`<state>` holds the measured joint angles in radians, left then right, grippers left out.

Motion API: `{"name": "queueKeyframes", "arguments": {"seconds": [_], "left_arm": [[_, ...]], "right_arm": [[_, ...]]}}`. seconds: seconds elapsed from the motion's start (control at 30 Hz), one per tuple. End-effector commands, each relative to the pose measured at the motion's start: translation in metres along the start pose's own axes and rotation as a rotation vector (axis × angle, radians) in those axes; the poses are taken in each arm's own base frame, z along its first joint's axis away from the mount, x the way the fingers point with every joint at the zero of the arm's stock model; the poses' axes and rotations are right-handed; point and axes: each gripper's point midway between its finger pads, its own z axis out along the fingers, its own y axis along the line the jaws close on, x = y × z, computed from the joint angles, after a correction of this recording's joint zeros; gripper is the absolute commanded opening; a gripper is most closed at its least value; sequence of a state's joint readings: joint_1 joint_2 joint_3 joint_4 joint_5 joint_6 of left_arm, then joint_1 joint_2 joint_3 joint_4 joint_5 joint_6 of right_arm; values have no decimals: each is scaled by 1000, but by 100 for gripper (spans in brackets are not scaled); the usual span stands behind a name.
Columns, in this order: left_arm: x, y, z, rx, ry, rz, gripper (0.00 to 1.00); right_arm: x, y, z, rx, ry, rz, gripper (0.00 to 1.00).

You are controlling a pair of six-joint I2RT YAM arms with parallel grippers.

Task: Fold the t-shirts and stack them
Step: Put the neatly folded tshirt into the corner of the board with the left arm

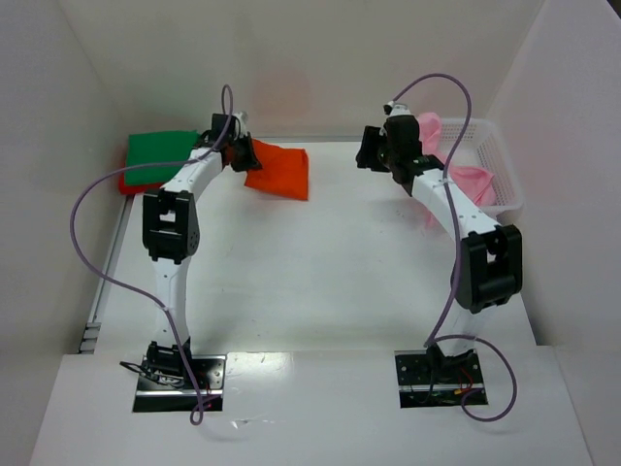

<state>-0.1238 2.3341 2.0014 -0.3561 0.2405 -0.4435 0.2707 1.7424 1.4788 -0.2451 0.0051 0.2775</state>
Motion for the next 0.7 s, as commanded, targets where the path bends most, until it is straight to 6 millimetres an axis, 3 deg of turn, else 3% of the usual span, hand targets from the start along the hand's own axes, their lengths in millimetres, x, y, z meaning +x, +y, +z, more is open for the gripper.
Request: {"name": "queueKeyframes", "arguments": {"seconds": [0.0,0.1,0.13,0.17,0.2,0.37,0.67], "left_arm": [[-55,4,-54,-106,-110,113,0],[-73,10,-67,-148,-133,153,0],[-70,27,-65,-193,-107,166,0],[-73,29,-68,-215,-107,177,0],[-89,34,-77,-240,-142,182,0],[-107,61,-95,-302,-157,194,0],[-136,110,-128,-322,-197,161,0]], "right_arm": [[-31,0,-40,12,-93,-18,62],[-28,-5,-54,33,-99,-17,62],[-34,-2,-65,25,-123,-7,62],[-28,-4,-69,29,-110,-7,62],[-29,-6,-74,37,-120,-6,62],[-29,-7,-102,39,-141,13,62],[-14,-7,-112,27,-114,42,62]]}}
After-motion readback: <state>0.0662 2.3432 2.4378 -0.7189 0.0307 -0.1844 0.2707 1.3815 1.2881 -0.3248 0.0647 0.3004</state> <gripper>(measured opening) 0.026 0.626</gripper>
